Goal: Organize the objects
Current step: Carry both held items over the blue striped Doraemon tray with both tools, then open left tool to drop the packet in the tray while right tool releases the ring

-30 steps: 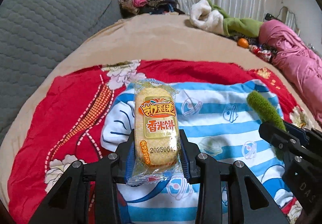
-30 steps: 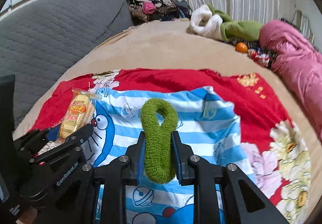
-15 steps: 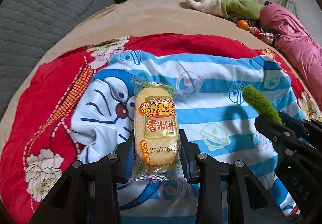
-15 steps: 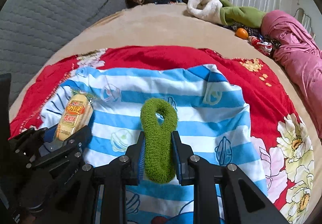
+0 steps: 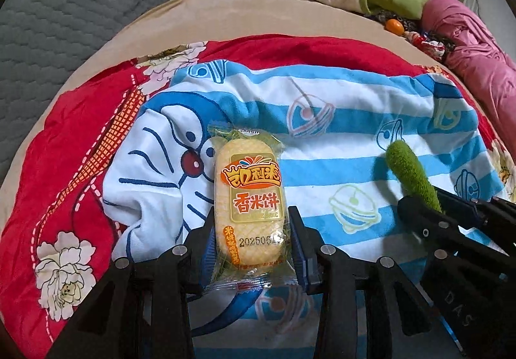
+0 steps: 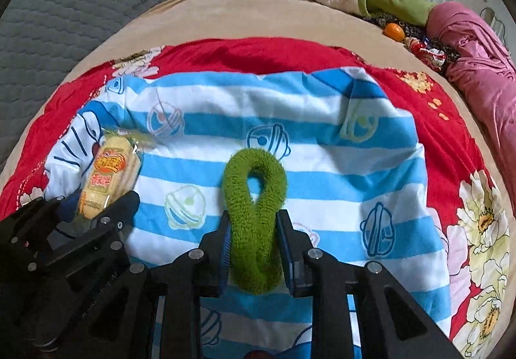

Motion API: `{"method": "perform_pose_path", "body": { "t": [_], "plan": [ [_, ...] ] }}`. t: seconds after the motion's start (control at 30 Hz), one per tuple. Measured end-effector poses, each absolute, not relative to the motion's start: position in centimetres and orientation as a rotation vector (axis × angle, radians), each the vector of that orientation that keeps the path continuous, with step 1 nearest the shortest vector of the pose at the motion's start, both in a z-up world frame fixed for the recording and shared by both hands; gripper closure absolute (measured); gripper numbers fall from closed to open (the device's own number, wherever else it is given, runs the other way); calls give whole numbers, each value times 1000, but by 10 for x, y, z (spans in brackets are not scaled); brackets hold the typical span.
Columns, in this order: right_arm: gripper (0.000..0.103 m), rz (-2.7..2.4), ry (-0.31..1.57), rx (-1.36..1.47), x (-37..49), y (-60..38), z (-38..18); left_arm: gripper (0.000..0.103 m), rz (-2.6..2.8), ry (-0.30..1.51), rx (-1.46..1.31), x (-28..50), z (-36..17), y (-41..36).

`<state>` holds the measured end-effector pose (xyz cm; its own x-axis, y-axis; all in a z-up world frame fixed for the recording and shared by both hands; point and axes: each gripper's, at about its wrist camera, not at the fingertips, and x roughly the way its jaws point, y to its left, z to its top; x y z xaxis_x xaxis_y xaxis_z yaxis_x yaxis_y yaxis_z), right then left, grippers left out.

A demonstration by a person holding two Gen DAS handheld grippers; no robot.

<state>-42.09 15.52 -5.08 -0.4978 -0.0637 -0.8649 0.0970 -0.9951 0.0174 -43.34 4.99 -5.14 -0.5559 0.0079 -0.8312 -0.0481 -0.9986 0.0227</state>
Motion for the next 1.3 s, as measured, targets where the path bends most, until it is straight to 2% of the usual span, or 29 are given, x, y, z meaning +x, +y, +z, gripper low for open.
{"method": "perform_pose_path", "body": {
  "t": [0.13, 0.27, 0.33, 0.7, 1.3],
  "plan": [
    [73, -2635, 70, 1547, -420, 155, -53, 58, 2741, 58, -1484, -434, -51, 48],
    [63, -2628, 79, 1564, -419, 154, -52, 45, 2718, 41, -1515, -435, -50, 47],
    [58, -2636, 80, 1570, -418, 154, -51, 44, 2714, 36, -1522, -434, -49, 47],
    [50, -2653, 66, 1575, -411, 160, -38, 28, 2667, 24, -1585, -429, -47, 42],
    [38, -2695, 1, 1493, -378, 169, -3, 15, 2679, -16, -1532, -393, -10, 35]
  ]
}}
